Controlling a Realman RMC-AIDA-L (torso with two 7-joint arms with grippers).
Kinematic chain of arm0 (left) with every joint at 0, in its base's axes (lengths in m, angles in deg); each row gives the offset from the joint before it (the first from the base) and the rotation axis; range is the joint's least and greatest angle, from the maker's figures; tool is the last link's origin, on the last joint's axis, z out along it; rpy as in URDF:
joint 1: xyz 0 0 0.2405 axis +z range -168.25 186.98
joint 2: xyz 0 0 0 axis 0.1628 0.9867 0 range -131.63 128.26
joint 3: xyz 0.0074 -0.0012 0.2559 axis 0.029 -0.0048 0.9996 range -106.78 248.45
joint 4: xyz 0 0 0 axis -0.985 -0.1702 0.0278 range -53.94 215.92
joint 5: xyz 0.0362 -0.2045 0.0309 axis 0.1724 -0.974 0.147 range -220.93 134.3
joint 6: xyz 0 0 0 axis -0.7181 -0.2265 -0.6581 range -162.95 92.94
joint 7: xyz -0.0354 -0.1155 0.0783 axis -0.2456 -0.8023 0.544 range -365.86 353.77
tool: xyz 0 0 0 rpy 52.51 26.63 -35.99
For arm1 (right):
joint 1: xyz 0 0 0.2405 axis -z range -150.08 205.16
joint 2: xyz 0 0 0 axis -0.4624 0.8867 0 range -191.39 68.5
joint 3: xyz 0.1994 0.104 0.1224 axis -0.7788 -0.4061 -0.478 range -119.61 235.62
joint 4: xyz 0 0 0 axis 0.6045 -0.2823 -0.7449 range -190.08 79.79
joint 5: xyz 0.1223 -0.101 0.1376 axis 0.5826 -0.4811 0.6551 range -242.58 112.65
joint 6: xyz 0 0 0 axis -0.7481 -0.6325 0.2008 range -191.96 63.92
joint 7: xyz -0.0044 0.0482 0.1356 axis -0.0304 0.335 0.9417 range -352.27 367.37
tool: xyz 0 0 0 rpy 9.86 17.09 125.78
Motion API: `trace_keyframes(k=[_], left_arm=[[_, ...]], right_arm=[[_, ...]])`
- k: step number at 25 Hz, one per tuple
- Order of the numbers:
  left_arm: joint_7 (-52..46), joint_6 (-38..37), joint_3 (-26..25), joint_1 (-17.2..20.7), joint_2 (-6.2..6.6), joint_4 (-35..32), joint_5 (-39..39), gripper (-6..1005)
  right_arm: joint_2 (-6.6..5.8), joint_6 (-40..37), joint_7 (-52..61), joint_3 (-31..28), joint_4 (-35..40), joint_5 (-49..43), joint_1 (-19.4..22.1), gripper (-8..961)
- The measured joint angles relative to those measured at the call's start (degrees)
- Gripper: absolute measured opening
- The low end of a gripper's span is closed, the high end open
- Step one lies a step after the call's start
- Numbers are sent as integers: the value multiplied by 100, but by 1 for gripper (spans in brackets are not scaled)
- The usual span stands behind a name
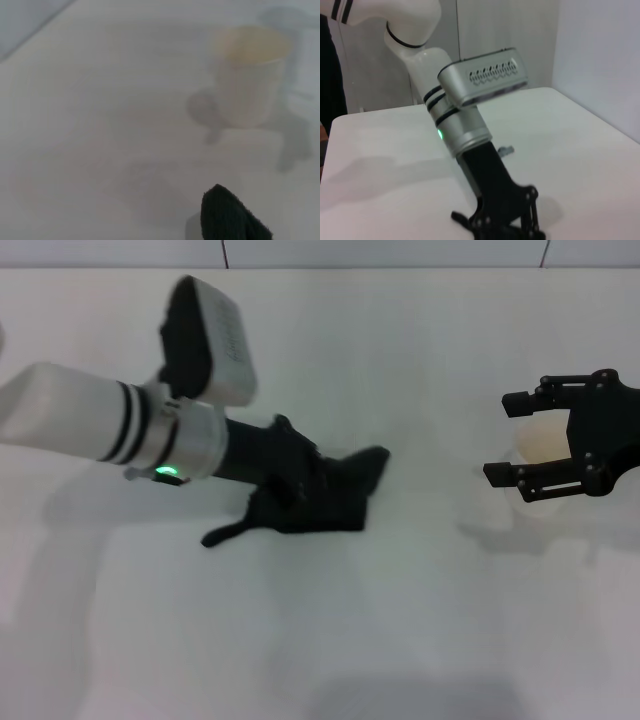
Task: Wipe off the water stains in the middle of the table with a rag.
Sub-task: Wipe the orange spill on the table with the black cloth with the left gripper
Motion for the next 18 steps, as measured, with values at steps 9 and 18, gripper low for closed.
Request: trace_keyframes(k=[9, 18], left_arm=[[-21, 35, -622, 56, 134, -36, 411, 95], [343, 111, -628, -138, -145, -39, 440, 101]], right_arm=[[0, 0, 0, -11, -8, -14, -5, 792], [0, 17, 0, -9, -15, -11, -6, 790]])
